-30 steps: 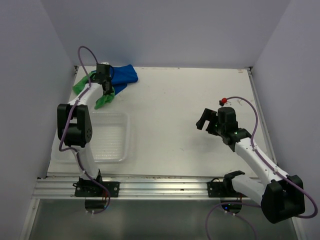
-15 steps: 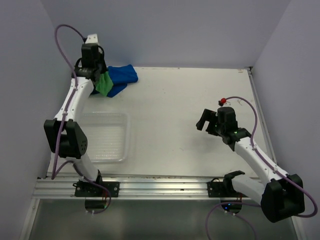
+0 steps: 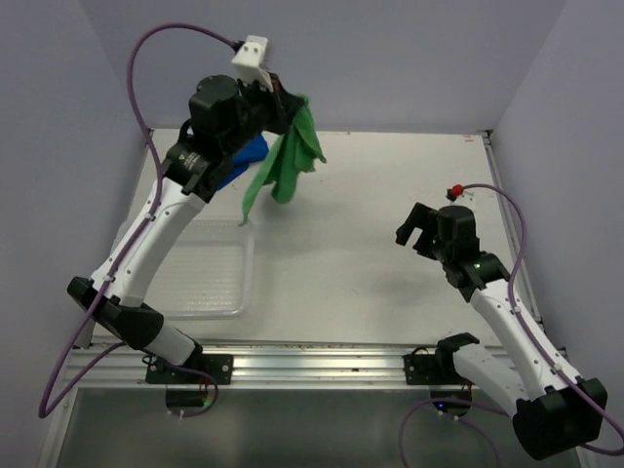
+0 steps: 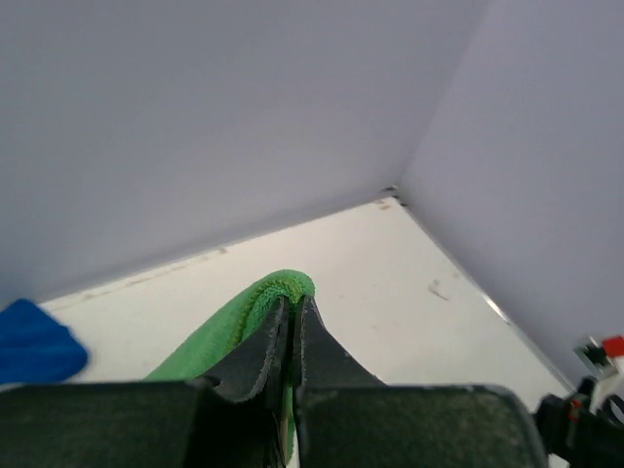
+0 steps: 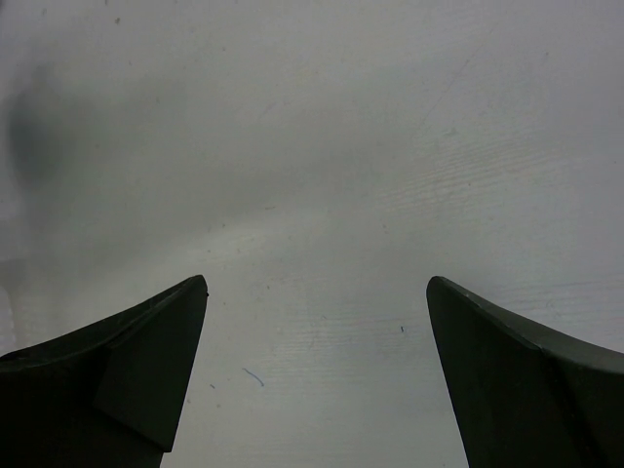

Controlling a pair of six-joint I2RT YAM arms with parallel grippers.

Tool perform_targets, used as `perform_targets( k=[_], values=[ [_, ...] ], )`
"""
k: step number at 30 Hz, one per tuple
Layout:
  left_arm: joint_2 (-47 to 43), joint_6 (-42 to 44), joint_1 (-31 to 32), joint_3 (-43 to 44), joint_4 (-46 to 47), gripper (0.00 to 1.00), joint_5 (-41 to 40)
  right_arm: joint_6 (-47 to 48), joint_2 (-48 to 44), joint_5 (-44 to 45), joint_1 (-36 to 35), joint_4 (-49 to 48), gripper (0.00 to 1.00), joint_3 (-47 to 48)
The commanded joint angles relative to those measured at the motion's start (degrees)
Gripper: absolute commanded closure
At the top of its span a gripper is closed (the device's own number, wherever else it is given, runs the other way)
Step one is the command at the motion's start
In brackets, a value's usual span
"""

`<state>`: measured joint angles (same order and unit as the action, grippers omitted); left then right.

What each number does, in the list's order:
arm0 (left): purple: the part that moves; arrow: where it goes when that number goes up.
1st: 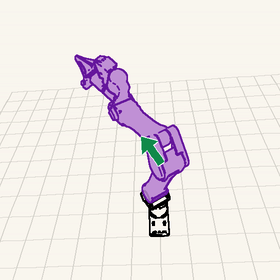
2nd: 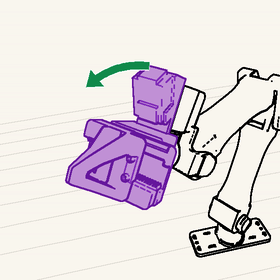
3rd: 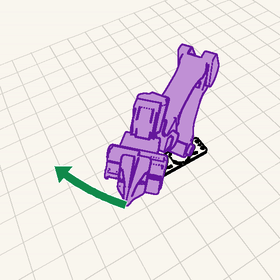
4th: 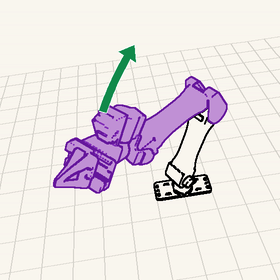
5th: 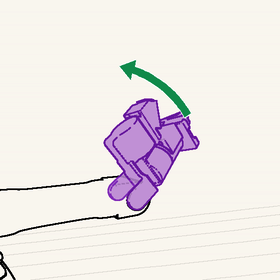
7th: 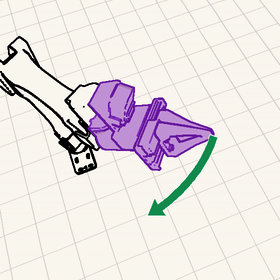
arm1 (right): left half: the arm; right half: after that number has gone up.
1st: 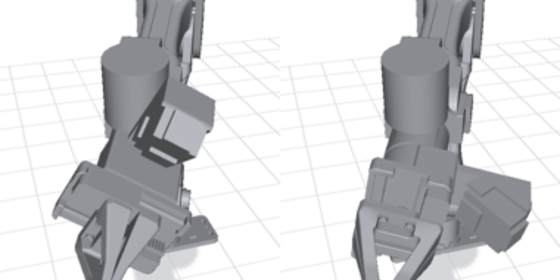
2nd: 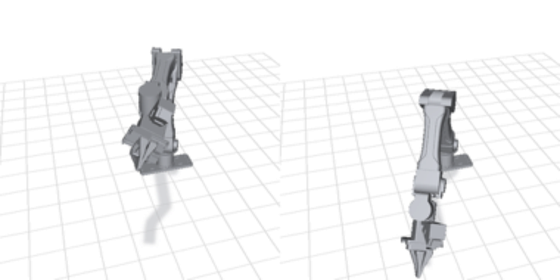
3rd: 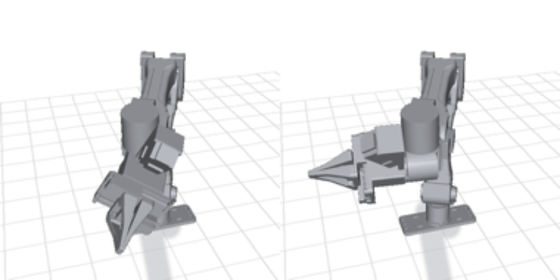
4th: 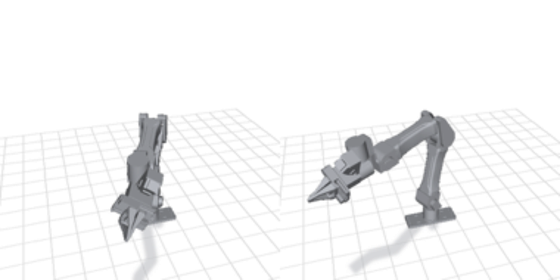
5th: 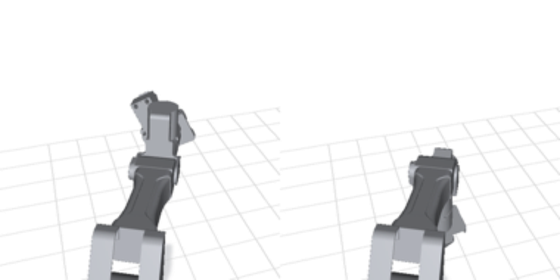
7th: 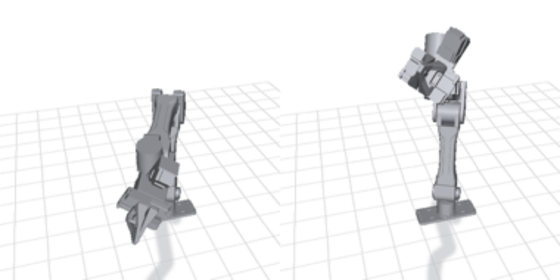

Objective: Roll the towels
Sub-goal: Move the towel to the center of the board, then flatten the towel

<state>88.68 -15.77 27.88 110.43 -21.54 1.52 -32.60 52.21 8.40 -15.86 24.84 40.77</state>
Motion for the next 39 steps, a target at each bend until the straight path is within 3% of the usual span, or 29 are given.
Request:
perform_targets(
  k=[1,3,4,5,7,8,9,15,18,22,23,31,39],
  values=[
    [-1.32,-5.05,5.6,-9.06,5.52,1.0,4.72,-3.86,-2.45,6.35,-0.14,4.94,0.01,5.01],
    [-2.2,-7.5,8.58,-18.73,11.59,0.94,5.07,-5.27,-4.21,10.39,-0.14,8.37,0.01,6.42],
    [-2.46,-7.87,9.29,-22.16,13.78,0.81,6.03,-6.33,-4.91,11.27,-0.05,9.08,0.01,6.51],
    [-2.29,-8.13,10.0,-27.93,17.98,0.45,9.52,-6.77,-5.88,12.15,-0.14,9.96,0.01,6.42],
    [-2.03,-8.4,12.28,-32.8,22.83,0.23,13.14,-7.48,-8.43,12.34,-0.14,10.14,0.01,5.9],
    [-2.02,-8.14,13.16,-35.96,24.6,0.04,13.07,-7.74,-9.22,12.6,-0.05,10.49,0.02,5.55],
    [-1.85,-7.88,14.82,-36.68,24.7,0.0,13.07,-7.92,-10.18,13.3,-0.14,10.75,0.02,5.46],
    [-5.53,-6.99,16.86,-40.55,23.56,0.0,12.11,-8.36,-9.85,12.34,-0.14,11.46,0.04,7.56],
    [-10.97,-9.35,16.86,-48.01,24.88,0.01,7.73,-8.01,-8.44,9.27,-0.05,10.93,0.11,8.01],
    [-15.29,-14.45,16.86,-60.73,24.27,0.08,-0.88,-4.51,-6.86,1.9,-0.14,7.86,0.38,6.69],
    [-15.99,-15.51,16.86,-62.69,24.44,0.12,-1.25,-3.79,-5.55,-1.51,-0.14,6.72,0.4,6.34],
    [-18.37,-19.56,16.86,-75.35,28.66,0.17,-1.26,-0.27,-0.88,-12.53,-0.05,4.34,0.42,2.03],
    [-20.3,-18.69,16.86,-78.44,25.24,0.17,-8.1,0.34,0.7,-15.08,-0.23,1.88,0.42,-0.7]
  ],
)
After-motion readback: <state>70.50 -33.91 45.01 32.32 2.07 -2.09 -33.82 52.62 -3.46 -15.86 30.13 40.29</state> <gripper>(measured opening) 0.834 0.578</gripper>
